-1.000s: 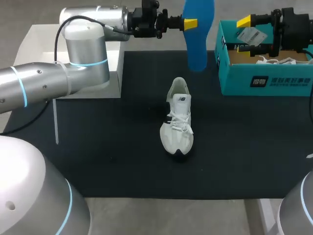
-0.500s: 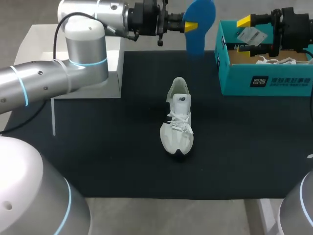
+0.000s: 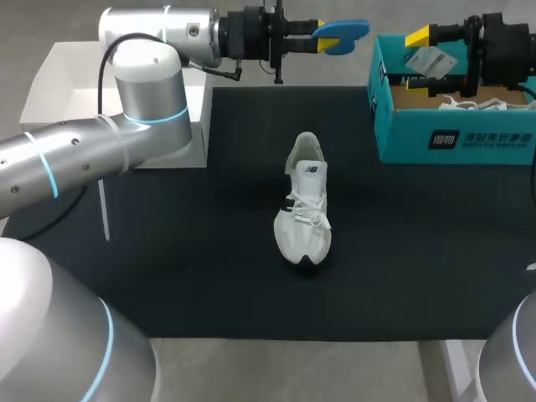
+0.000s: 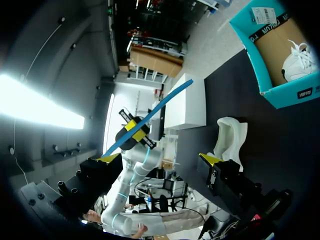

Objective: Take the shoe out of the shoebox, open the shoe tongue, remove and reinsert the insole, then place the shoe into the shoebox

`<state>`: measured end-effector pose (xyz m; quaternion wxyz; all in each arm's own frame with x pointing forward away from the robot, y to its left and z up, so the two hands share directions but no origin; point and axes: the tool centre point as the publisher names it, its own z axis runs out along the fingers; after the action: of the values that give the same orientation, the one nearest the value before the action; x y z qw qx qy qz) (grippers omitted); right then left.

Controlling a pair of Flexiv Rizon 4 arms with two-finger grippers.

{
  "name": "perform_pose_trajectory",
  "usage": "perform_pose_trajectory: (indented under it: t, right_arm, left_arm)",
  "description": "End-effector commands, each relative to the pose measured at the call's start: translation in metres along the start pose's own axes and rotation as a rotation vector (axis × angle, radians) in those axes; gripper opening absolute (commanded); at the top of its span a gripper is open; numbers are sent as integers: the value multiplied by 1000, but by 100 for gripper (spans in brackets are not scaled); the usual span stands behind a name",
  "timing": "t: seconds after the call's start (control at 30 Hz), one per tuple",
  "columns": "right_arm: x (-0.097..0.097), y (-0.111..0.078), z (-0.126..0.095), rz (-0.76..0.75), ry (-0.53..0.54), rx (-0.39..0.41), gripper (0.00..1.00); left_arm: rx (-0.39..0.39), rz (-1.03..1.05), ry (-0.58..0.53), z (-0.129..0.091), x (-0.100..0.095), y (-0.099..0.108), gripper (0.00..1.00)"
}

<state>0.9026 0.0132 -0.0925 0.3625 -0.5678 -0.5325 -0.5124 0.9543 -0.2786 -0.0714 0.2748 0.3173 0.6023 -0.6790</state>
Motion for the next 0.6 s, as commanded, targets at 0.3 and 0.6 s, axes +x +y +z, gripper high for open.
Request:
perform_pose_trajectory:
  t: [0.3, 0.6]
  right_arm:
    - [0, 0, 1, 1, -2, -2, 100]
    - [0, 0, 1, 1, -2, -2, 100]
  left_arm:
    - [116, 945, -16, 1, 12, 7, 0]
    - [120, 964, 11, 3, 21, 11, 0]
